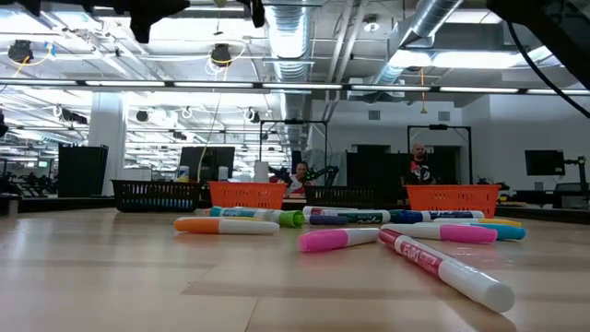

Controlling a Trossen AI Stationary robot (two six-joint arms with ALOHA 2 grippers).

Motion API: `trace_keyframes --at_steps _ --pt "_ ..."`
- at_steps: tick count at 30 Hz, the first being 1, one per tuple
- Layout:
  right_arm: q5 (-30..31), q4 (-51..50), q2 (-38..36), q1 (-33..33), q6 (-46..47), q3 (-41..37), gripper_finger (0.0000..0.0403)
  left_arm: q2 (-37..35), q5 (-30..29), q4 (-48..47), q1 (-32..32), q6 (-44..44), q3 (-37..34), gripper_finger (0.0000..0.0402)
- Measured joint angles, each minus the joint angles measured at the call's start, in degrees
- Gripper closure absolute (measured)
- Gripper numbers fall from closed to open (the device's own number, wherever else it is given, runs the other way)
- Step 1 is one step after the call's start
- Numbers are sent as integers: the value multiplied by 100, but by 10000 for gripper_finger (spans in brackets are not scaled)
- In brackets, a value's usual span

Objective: Pick & Place Markers
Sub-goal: Put the light green highlighter pen into the left black bin

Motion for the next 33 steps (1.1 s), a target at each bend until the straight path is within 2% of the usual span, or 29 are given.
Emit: trace_keyframes --at_steps 6,16,23,33 --pt "-108 146 -7 -138 -157 0 357 182 2 763 344 24 2 213" --pt "-385 343 -9 -284 -308 -39 357 704 152 1661 903 30 2 181" --pt "-420 357 -11 -366 -348 -44 357 1144 308 2254 947 8 2 181" --pt "-315 231 7 -413 -464 -48 357 1142 625 2753 935 -169 7 183"
